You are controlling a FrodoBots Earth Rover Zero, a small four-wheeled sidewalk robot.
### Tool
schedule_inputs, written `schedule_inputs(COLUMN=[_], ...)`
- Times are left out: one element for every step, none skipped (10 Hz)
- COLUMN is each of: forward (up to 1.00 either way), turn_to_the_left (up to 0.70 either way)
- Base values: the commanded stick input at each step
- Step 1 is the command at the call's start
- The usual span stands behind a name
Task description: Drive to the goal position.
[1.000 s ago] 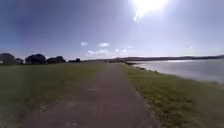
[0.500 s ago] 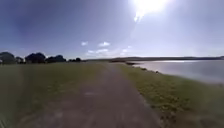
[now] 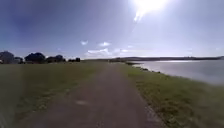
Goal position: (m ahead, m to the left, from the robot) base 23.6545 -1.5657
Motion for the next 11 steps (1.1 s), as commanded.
schedule_inputs(forward=[0.70,0.70,0.70,0.70,0.70,0.70,0.70,0.70,0.70,0.70,0.70], turn_to_the_left=[0.00,0.00,0.00,0.00,0.00,0.00,0.00,0.00,0.00,0.00,0.00])
